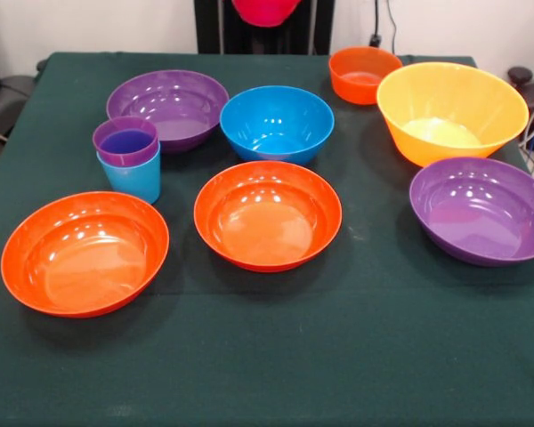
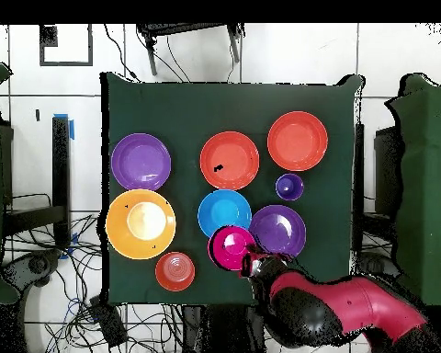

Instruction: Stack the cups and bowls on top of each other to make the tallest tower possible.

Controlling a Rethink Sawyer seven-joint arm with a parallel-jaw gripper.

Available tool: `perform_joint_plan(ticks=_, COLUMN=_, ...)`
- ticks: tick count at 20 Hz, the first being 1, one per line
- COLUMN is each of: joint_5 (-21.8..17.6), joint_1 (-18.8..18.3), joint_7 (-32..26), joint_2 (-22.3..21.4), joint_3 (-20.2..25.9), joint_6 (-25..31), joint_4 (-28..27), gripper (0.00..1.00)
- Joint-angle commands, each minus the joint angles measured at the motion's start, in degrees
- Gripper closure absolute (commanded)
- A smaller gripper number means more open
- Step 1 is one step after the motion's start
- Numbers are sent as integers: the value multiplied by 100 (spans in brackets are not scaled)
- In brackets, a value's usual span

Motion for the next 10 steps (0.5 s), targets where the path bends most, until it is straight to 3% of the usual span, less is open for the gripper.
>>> perform_joint_plan(ticks=1, joint_5=-495, joint_1=317, joint_7=-2120, joint_2=1096, joint_3=511, joint_6=1391, joint_4=-1214, gripper=100)
perform_joint_plan(ticks=10, joint_5=-590, joint_1=633, joint_7=-2990, joint_2=2008, joint_3=302, joint_6=2409, joint_4=-2993, gripper=100)
